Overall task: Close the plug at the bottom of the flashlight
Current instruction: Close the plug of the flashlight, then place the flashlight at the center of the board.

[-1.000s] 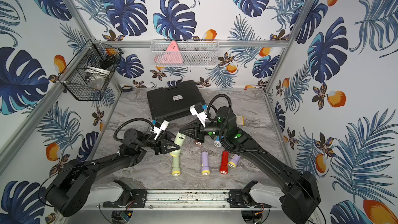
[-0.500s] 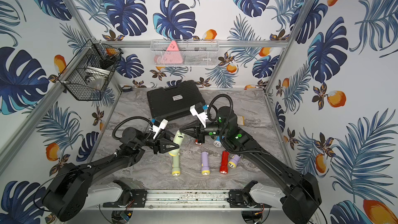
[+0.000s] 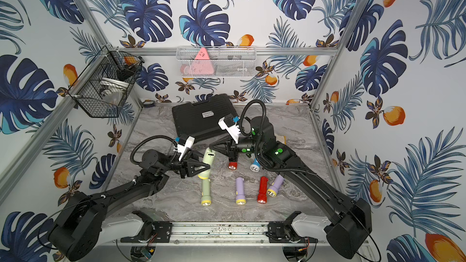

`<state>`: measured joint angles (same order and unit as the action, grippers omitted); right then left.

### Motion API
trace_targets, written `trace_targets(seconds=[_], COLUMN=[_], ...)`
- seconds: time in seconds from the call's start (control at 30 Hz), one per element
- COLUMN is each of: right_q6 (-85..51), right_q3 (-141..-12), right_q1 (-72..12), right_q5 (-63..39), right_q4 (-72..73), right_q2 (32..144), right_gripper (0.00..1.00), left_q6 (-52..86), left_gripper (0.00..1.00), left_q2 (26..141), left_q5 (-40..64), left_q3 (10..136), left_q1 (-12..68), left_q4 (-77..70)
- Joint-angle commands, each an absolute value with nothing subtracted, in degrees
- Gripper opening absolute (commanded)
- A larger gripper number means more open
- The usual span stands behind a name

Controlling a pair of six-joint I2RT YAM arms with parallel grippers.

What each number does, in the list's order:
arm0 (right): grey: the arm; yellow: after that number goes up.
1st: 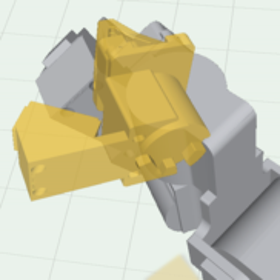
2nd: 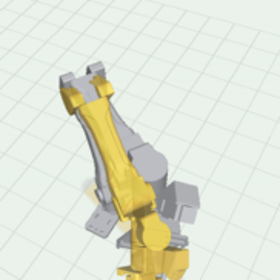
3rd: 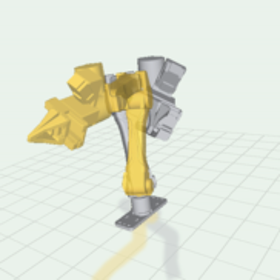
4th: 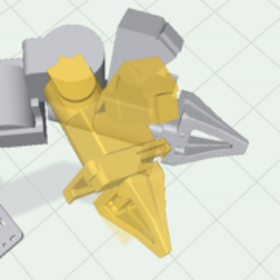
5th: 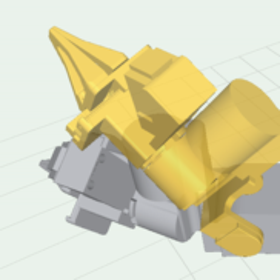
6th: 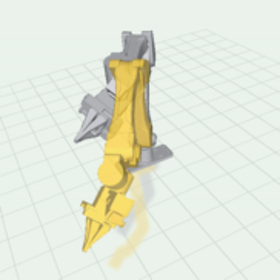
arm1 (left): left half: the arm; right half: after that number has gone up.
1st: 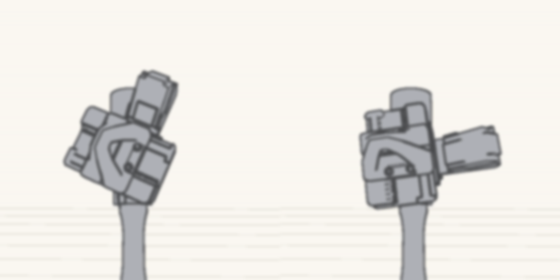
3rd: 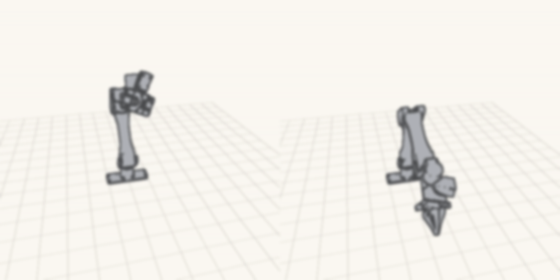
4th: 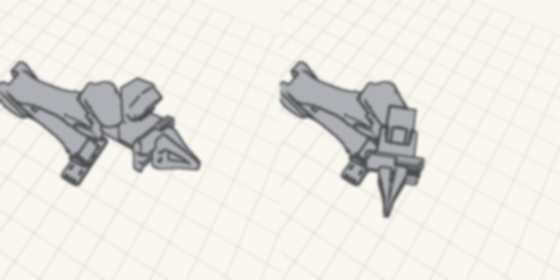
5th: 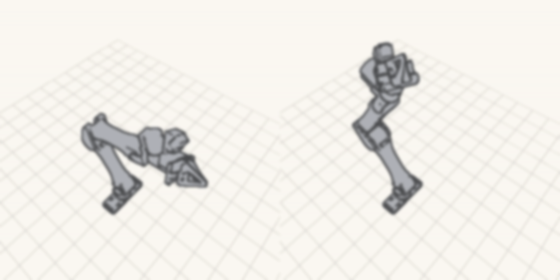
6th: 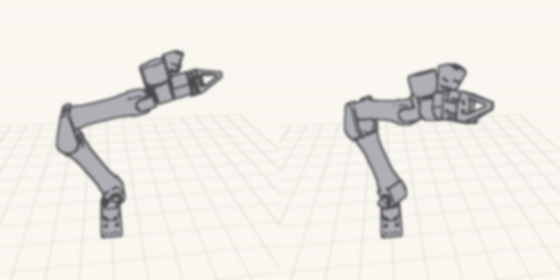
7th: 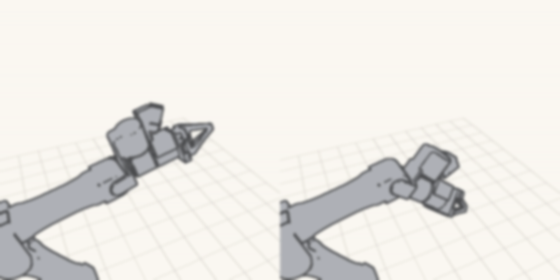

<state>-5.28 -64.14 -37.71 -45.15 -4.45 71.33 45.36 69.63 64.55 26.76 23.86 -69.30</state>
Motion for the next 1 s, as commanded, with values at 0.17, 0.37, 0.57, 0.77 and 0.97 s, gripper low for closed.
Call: trace_targets(seconds=[0.17, 0.37, 0.57, 0.77, 0.97], right_q6=[-4.8, -6.3, -7.4, -12.7, -17.5], right_q3=[-64.6, -63.5, -61.0, -56.7, -51.3], right_q1=[-37.1, -36.9, -36.8, -36.8, -35.4], right_q5=[-24.0, -18.8, -12.4, 1.6, 9.6], right_q4=[-17.2, -14.7, -13.6, -13.1, -12.9], right_q2=[72.4, 70.5, 69.0, 67.3, 64.1], right_gripper=[0.02, 0.13, 0.41, 0.75, 1.00], left_q6=[42.5, 42.0, 39.2, 29.1, 12.4], left_gripper=[0.00, 0.00, 0.00, 0.00, 0.00], left_q2=[68.3, 67.8, 66.8, 62.9, 55.7], left_q5=[63.6, 63.6, 62.5, 57.9, 44.9], left_q3=[27.2, 27.4, 27.8, 27.9, 31.2], left_q1=[23.9, 23.9, 23.8, 23.8, 25.2], left_q4=[-82.4, -80.8, -75.6, -59.6, -30.6])
